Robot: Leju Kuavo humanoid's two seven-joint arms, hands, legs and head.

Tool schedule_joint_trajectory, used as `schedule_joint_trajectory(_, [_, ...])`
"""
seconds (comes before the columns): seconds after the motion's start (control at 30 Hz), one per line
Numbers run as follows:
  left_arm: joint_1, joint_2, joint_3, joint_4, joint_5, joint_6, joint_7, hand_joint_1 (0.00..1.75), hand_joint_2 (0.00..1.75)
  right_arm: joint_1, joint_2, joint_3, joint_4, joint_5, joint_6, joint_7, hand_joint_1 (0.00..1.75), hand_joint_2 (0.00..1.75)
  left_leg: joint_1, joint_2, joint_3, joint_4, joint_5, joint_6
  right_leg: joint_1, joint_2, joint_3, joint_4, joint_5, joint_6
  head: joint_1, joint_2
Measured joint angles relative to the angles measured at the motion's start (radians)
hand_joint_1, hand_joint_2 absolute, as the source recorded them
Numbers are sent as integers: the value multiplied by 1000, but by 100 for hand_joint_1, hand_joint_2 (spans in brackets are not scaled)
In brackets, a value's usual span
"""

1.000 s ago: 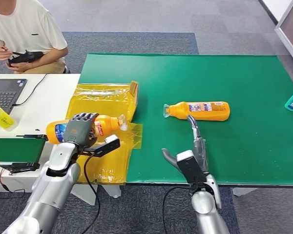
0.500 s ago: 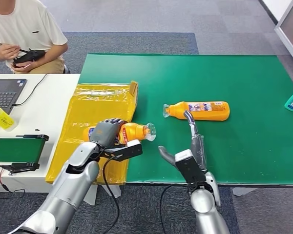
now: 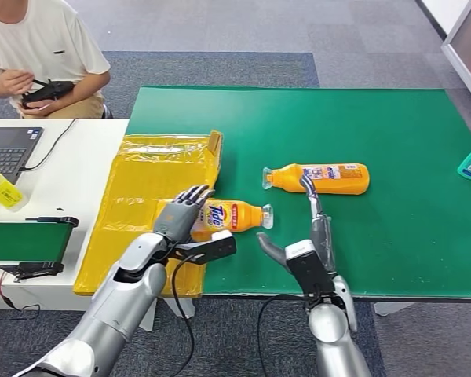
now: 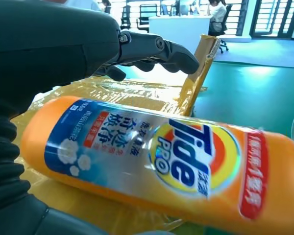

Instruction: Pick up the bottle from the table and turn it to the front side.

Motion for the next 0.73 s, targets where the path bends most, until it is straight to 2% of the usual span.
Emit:
schedule_joint_trajectory(0.33, [30, -19, -28, -21, 71, 15, -20, 0, 0, 17, 0, -30, -38, 9, -1, 4, 0, 175, 0, 0, 0, 0, 0, 0, 0, 0, 0, 0, 0, 0, 0, 0])
schedule_joint_trajectory(0.5, [113, -26, -48, -195, 144, 51, -43, 0, 0, 40, 0, -48, -57, 27, -12, 10, 0, 175, 0, 0, 0, 0, 0, 0, 0, 0, 0, 0, 0, 0, 0, 0])
schedule_joint_trajectory(0.63, [227, -48, -70, -455, 296, 108, -97, 0, 175, 76, 0, -59, -90, 52, -39, 26, 0, 175, 0, 0, -1, 0, -1, 1, 0, 0, -1, 0, -1, 0, 0, 0])
schedule_joint_trajectory(0.73, [289, -47, -93, -615, 417, 124, -137, 0, 175, 104, -1, -66, -116, 63, -50, 36, 0, 175, 0, 0, -2, 0, -2, 1, 0, 0, -1, 0, -1, 0, 0, 0])
